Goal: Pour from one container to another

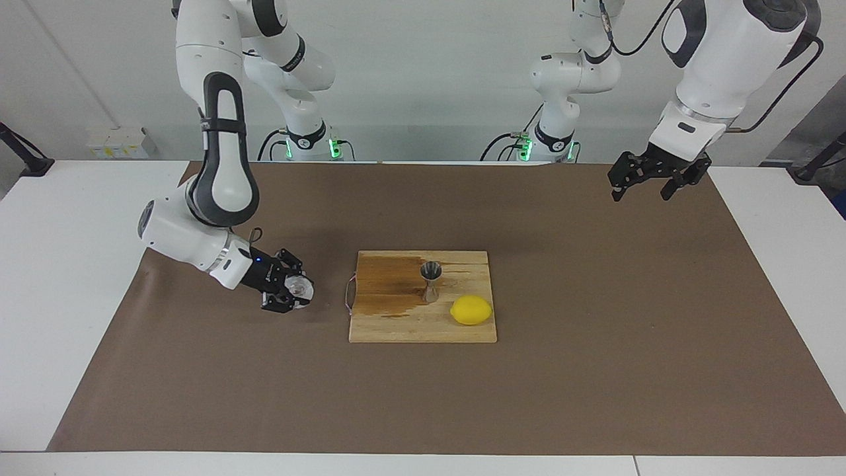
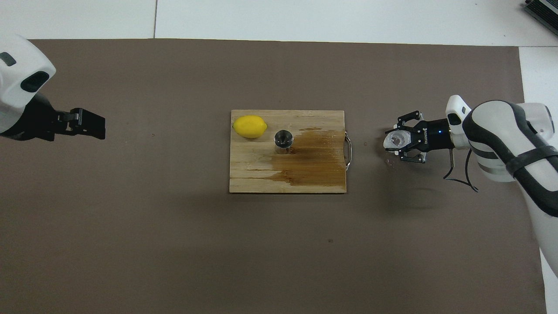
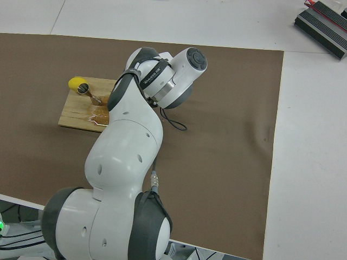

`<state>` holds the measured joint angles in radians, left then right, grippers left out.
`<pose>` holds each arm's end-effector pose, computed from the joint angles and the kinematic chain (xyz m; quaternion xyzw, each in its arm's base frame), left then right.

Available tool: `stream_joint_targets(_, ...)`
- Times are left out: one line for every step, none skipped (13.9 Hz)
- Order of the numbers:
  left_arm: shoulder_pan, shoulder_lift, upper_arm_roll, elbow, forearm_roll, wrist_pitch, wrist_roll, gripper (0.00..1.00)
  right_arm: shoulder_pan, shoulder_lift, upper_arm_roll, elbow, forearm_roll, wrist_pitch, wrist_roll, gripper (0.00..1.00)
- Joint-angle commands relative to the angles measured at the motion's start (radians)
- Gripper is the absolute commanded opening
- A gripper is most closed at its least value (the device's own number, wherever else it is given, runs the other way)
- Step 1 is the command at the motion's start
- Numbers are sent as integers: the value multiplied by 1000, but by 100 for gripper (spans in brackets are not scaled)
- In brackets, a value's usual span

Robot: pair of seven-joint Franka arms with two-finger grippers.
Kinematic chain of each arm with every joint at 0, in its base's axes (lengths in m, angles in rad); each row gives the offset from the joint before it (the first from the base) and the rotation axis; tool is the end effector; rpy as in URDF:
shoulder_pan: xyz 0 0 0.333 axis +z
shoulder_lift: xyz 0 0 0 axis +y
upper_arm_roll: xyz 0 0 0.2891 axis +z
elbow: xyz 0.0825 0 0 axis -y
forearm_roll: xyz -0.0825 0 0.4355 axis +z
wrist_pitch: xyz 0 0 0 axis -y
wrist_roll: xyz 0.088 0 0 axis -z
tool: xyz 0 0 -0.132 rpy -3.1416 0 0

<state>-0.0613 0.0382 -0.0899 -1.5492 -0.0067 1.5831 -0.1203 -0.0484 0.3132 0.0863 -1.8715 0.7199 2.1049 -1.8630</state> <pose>0.6106 -0.0931 0.5617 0.9999 -0.0154 -0.0027 0.0047 0.6562 0.0691 0.2765 -0.6977 -0.6454 -0.2203 0.2193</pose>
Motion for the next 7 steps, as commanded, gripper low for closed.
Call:
stream_joint_targets(5, -26, -2, -26, 14, -3, 2, 100, 71, -39, 4, 5, -62, 24, 180, 22)
stream_joint_targets(5, -24, -2, -26, 14, -5, 2, 100, 99, -39, 4, 20, -80, 24, 235, 22)
stream_joint_targets(5, -26, -2, -26, 14, -3, 2, 100, 126, -39, 4, 34, -88, 24, 283, 22)
stream_joint_targets(5, -26, -2, -26, 14, -3, 2, 100, 156, -39, 4, 50, -100, 24, 333, 22)
stream_joint_targets(5, -26, -2, -26, 14, -3, 2, 100, 194, -42, 4, 70, -127, 26, 405, 22)
stream_joint_targets(5, -26, -4, -26, 14, -5, 2, 100, 231, -42, 3, 95, -172, 26, 491, 22)
stream_joint_targets(5, -26, -2, -26, 14, -3, 2, 100, 269, -40, 4, 118, -230, 27, 574, 22)
